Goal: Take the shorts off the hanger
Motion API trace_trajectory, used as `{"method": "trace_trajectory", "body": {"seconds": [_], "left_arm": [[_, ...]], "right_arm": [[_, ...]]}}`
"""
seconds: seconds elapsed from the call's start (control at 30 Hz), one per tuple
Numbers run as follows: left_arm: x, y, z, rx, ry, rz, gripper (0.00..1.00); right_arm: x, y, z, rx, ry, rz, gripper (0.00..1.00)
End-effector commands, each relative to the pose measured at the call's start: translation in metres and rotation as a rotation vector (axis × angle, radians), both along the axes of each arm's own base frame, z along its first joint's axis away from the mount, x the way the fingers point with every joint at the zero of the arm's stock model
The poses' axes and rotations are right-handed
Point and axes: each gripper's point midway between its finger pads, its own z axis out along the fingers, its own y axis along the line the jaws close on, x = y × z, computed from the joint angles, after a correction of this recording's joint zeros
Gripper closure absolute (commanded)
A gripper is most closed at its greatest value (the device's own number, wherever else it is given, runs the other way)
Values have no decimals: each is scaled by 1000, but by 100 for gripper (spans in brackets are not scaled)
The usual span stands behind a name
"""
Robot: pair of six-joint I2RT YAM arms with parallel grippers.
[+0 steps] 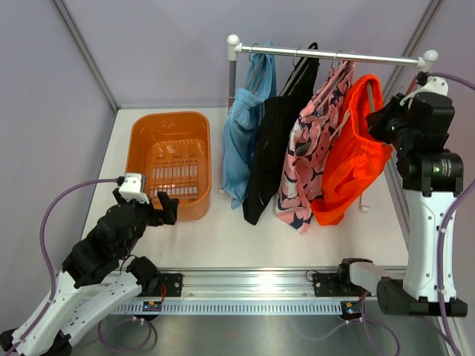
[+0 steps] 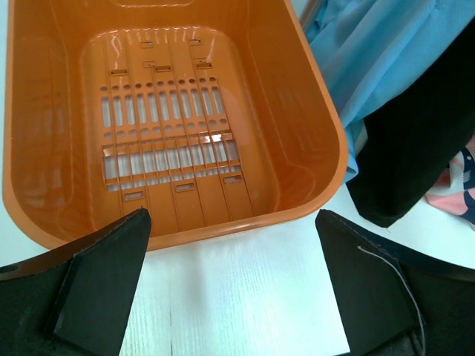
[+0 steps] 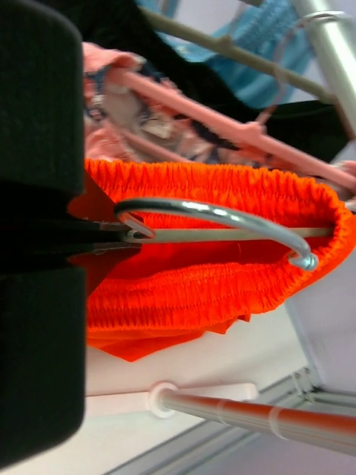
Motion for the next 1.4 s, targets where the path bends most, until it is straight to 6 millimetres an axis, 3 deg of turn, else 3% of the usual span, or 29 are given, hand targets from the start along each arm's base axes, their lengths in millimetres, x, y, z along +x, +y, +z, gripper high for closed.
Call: {"method": "trace_trajectory", "body": {"seconds": [0.0,0.1,0.3,0.37,0.53,0.57,0.63,0.67,0.73,0.77,0.8,0.83,0.87,0.9,0.97,1.0,1.07,1.17,1.2,1.23,1.3,1.37], "left_arm": [[2,-17,9,-19,-35,-85,1],[1,-31,12,-15,-30,-163,1],[0,-62,17,-31,0,-303,1],[-3,-73,34,-77,-29,-357,1],[-3,-97,70,-141,-60,-451,1],[-2,-102,88,-165,-92,-465,1],[-2,-119,96,-192,-74,-525,1],[-3,-126,115,-220,-113,-548,1],[-3,-148,121,-218,-99,-599,1],[-4,-155,139,-227,-129,-615,1],[2,-159,143,-208,-138,-577,1],[-8,-176,147,-187,-143,-624,1],[-4,-196,138,-139,-115,-632,1],[-10,-208,158,-141,-148,-631,1],[-5,-237,151,-85,-126,-620,1],[-5,-244,169,-106,-151,-596,1],[3,-266,166,-96,-135,-571,1],[8,-284,185,-137,-164,-551,1],[10,-296,178,-119,-153,-557,1],[11,-301,188,-135,-163,-556,1],[15,-314,181,-113,-153,-542,1],[18,-320,186,-126,-159,-531,1]], "right_arm": [[-46,15,24,10,-106,81,100],[-83,25,13,3,-88,143,100],[-143,67,-11,58,-59,382,100],[-159,77,-22,75,-54,444,100],[-180,100,-42,139,-28,578,100],[-184,102,-43,140,-35,591,100],[-185,103,-49,146,-19,593,100],[-186,103,-50,146,-21,593,100],[-186,102,-55,149,-6,591,100],[-187,103,-55,150,-9,592,100],[-186,103,-56,149,-10,592,100],[-186,103,-58,155,-4,595,100],[-185,104,-58,157,-2,598,100],[-184,104,-59,156,0,601,100],[-184,104,-59,154,2,602,100],[-184,104,-59,152,0,604,100],[-183,105,-58,152,0,607,100],[-180,103,-59,146,6,600,100],[-178,103,-61,146,12,602,100],[-174,103,-62,146,19,605,100],[-170,102,-64,139,29,598,100],[-167,100,-65,132,35,589,100]]}}
